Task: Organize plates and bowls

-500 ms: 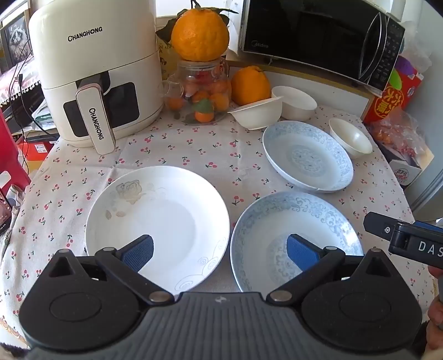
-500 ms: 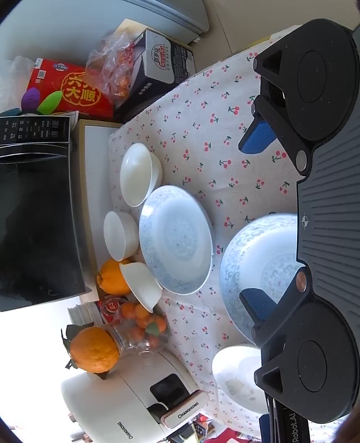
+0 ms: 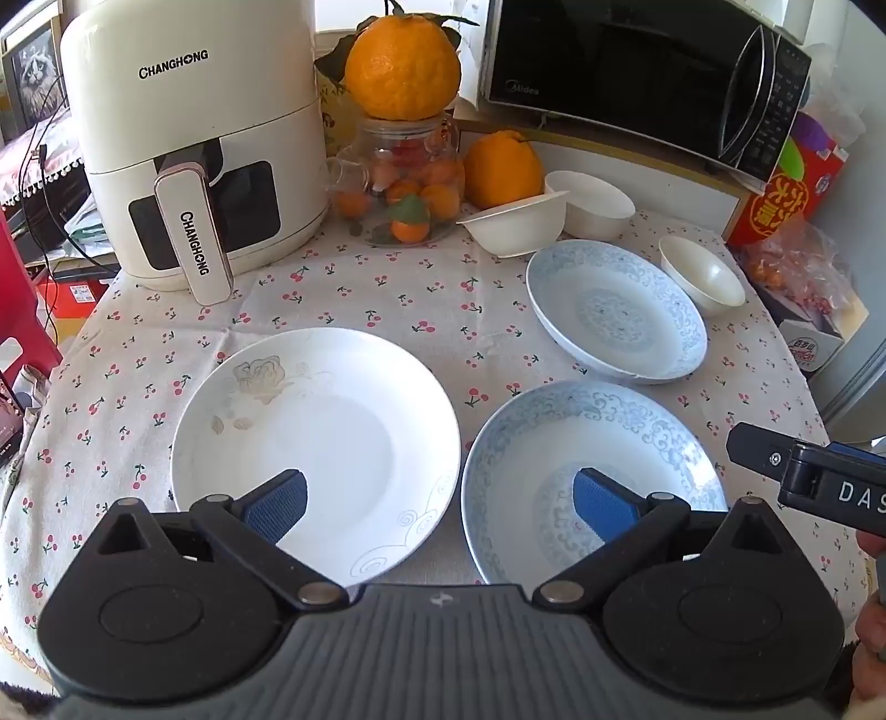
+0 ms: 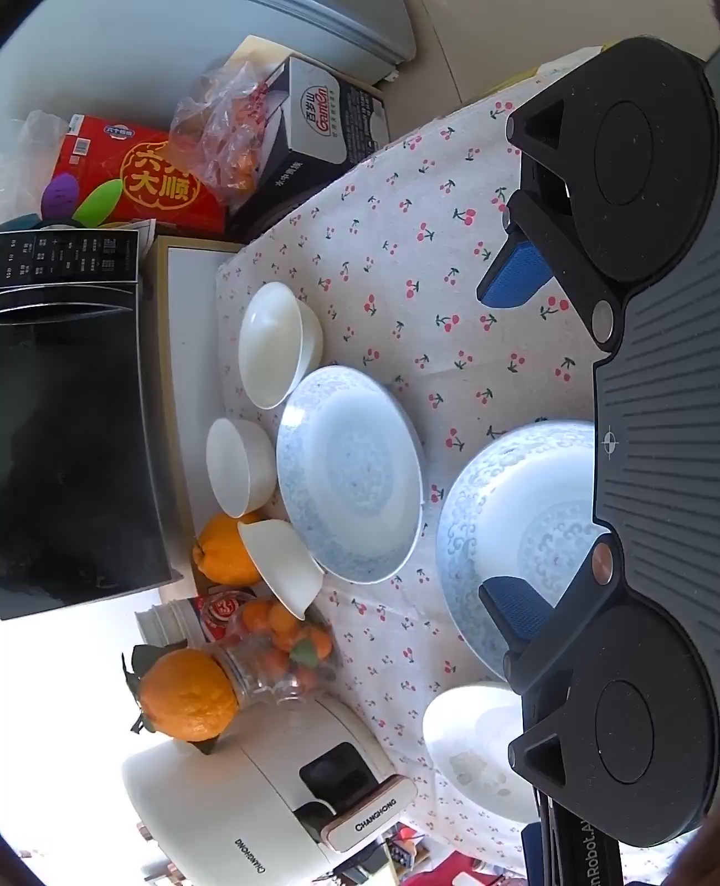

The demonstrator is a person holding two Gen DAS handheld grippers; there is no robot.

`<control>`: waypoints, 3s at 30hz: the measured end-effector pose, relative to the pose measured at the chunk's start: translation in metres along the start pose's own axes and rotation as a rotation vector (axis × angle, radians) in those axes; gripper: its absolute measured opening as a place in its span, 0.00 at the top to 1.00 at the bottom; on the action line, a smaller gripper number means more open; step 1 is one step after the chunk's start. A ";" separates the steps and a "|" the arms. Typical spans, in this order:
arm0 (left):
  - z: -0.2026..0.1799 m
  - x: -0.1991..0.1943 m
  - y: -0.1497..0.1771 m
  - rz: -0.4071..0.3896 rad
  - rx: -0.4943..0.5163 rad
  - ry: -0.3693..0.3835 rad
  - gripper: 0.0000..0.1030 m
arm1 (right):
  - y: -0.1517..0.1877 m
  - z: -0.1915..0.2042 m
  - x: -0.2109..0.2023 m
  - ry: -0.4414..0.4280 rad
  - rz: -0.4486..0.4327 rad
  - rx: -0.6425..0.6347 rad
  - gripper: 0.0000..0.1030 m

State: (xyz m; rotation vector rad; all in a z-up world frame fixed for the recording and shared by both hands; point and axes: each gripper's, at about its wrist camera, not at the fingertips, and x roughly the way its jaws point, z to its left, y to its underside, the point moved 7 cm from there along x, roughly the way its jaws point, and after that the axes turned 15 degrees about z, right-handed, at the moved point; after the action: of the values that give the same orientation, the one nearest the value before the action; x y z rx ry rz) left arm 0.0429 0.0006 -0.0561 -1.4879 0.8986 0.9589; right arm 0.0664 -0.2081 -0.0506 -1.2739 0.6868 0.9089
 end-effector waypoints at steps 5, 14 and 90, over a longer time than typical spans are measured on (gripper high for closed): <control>0.000 0.000 0.001 0.006 0.001 0.004 0.00 | 0.001 0.000 0.001 -0.004 0.003 0.001 0.00; 0.000 0.000 0.002 0.007 0.000 0.004 0.00 | 0.001 0.000 0.001 -0.005 0.003 0.001 0.00; -0.008 0.002 -0.014 -0.030 -0.008 -0.023 0.00 | -0.011 -0.013 0.011 0.038 0.045 0.047 0.00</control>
State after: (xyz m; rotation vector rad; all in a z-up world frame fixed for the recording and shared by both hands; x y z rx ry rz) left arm 0.0573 -0.0055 -0.0518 -1.4905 0.8547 0.9571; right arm 0.0823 -0.2193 -0.0569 -1.2409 0.7654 0.9016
